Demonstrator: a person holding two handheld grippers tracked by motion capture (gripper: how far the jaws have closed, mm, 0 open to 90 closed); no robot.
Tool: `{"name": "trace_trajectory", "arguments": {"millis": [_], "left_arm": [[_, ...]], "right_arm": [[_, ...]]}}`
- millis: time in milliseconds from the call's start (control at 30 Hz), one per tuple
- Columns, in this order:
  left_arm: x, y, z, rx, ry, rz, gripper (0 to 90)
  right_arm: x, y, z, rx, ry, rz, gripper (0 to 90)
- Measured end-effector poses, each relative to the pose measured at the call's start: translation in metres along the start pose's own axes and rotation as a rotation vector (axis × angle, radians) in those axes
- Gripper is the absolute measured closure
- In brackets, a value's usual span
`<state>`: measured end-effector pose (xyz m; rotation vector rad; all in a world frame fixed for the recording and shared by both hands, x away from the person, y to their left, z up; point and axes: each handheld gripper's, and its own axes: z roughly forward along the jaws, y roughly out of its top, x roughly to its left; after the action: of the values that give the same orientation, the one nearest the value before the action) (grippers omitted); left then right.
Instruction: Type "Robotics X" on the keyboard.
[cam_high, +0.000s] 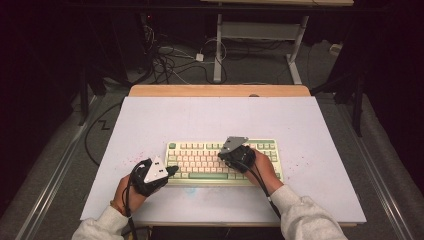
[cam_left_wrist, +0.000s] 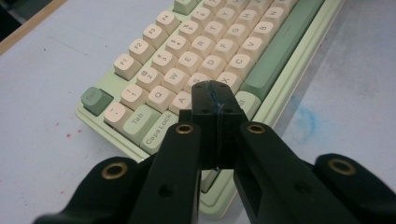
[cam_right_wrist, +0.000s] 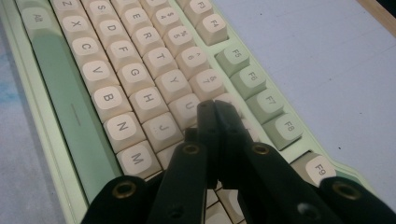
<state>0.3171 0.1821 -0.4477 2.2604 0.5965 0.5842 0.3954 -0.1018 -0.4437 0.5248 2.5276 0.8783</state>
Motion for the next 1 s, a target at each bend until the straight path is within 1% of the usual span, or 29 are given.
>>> {"name": "trace_trajectory", "arguments": {"millis": [100, 167, 233, 267, 300, 333, 367, 433, 467, 600, 733, 767, 833, 900, 1000], "left_arm": [[0.0, 0.0, 0.0, 0.0, -0.002, 0.0, 87.8], [0.0, 0.0, 0.0, -0.001, -0.001, 0.001, 87.8], [0.0, 0.0, 0.0, -0.005, 0.003, 0.001, 87.8], [0.0, 0.0, 0.0, -0.008, 0.002, -0.002, 87.9], [0.0, 0.0, 0.0, -0.008, 0.003, -0.002, 87.9], [0.0, 0.0, 0.0, -0.008, 0.002, -0.003, 87.9], [0.0, 0.0, 0.0, -0.007, 0.003, -0.002, 87.9], [0.0, -0.001, 0.0, -0.004, 0.004, -0.002, 87.8], [0.0, -0.001, 0.0, -0.004, 0.003, -0.003, 87.8], [0.0, 0.0, 0.0, -0.004, 0.002, -0.002, 87.9], [0.0, -0.001, 0.0, -0.002, 0.001, -0.004, 87.8], [0.001, -0.001, 0.0, -0.002, 0.0, -0.004, 87.9], [0.001, -0.001, 0.001, 0.0, 0.002, -0.005, 87.8], [0.001, -0.001, 0.001, -0.001, 0.002, -0.006, 87.8], [0.001, 0.0, 0.0, -0.003, 0.004, -0.007, 87.9]], "right_arm": [[0.001, 0.001, 0.002, -0.002, -0.002, -0.001, 90.0], [0.0, 0.001, 0.003, 0.004, -0.005, -0.01, 90.0], [0.002, 0.001, 0.004, 0.019, -0.007, -0.007, 90.0], [0.002, 0.001, 0.005, 0.025, -0.003, -0.009, 90.0], [0.002, 0.001, 0.005, 0.026, -0.002, -0.021, 90.0], [0.004, 0.002, 0.004, 0.033, -0.004, -0.018, 90.0], [0.004, 0.002, 0.003, 0.026, -0.005, -0.027, 90.0], [0.004, 0.002, -0.001, 0.003, -0.008, -0.01, 90.0], [0.003, 0.002, -0.003, -0.004, -0.01, -0.017, 90.0], [0.002, 0.001, -0.01, -0.028, -0.015, -0.007, 90.0], [0.001, -0.002, -0.018, -0.064, -0.02, 0.016, 90.0], [0.0, -0.002, -0.02, -0.072, -0.021, 0.015, 90.0], [0.0, -0.004, -0.024, -0.088, -0.025, 0.028, 90.0], [-0.001, -0.006, -0.029, -0.1, -0.031, 0.025, 90.0], [-0.002, -0.009, -0.034, -0.12, -0.031, 0.041, 90.0]]}}
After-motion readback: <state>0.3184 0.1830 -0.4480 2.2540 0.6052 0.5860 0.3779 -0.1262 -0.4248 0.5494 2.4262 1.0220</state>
